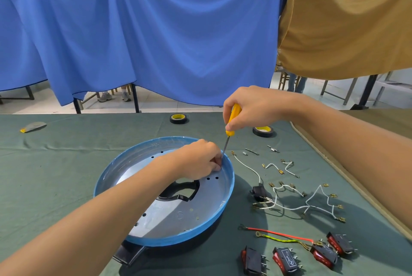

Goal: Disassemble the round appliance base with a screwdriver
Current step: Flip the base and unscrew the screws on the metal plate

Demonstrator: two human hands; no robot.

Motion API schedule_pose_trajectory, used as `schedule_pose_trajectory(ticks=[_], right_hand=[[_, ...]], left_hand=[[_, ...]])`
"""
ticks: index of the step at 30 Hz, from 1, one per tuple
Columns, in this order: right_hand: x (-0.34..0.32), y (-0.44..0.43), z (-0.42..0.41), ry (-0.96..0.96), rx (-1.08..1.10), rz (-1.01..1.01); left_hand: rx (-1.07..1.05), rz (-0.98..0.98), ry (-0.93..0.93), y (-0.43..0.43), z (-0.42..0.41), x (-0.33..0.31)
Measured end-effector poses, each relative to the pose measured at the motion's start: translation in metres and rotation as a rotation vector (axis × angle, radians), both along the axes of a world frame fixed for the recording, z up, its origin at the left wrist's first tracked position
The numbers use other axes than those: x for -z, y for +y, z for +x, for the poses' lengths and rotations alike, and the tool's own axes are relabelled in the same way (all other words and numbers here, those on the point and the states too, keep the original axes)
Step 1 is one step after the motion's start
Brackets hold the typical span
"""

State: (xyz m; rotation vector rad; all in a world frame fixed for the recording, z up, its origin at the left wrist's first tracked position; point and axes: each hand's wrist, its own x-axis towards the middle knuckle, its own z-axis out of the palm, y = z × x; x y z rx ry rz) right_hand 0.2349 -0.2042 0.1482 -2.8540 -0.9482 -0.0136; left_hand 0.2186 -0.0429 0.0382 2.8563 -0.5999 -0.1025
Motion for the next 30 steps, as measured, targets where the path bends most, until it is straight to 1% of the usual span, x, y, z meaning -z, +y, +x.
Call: schedule_pose_trajectory(ticks=[3,8,10,13,15,18,21,24,30], right_hand=[[0.001,-0.002,-0.001,0.009,-0.004,0.057],[0.002,-0.007,-0.004,0.018,0.004,0.145],[0.003,-0.009,-0.004,0.012,0.015,0.151],[0.008,-0.013,-0.004,0.018,0.028,0.186],[0.012,-0.016,-0.003,0.039,0.031,0.243],[0.017,-0.022,-0.002,0.061,0.048,0.374],[0.024,-0.029,-0.001,0.09,0.09,0.564],[0.034,-0.032,-0.004,0.156,0.106,0.737],[0.048,-0.04,-0.008,0.202,0.116,0.991]], left_hand=[[0.032,0.078,-0.008,-0.002,-0.001,0.002],[0.087,0.187,-0.077,-0.002,0.0,0.008],[0.086,0.18,-0.133,0.0,-0.001,0.009],[0.12,0.213,-0.287,0.006,-0.006,0.012],[0.134,0.228,-0.362,0.009,-0.01,0.014],[0.14,0.223,-0.409,0.006,-0.013,0.016],[0.135,0.171,-0.374,0.005,-0.012,0.013],[0.125,0.118,-0.282,0.003,-0.01,0.007],[0.127,0.143,-0.131,0.0,-0.005,0.005]])
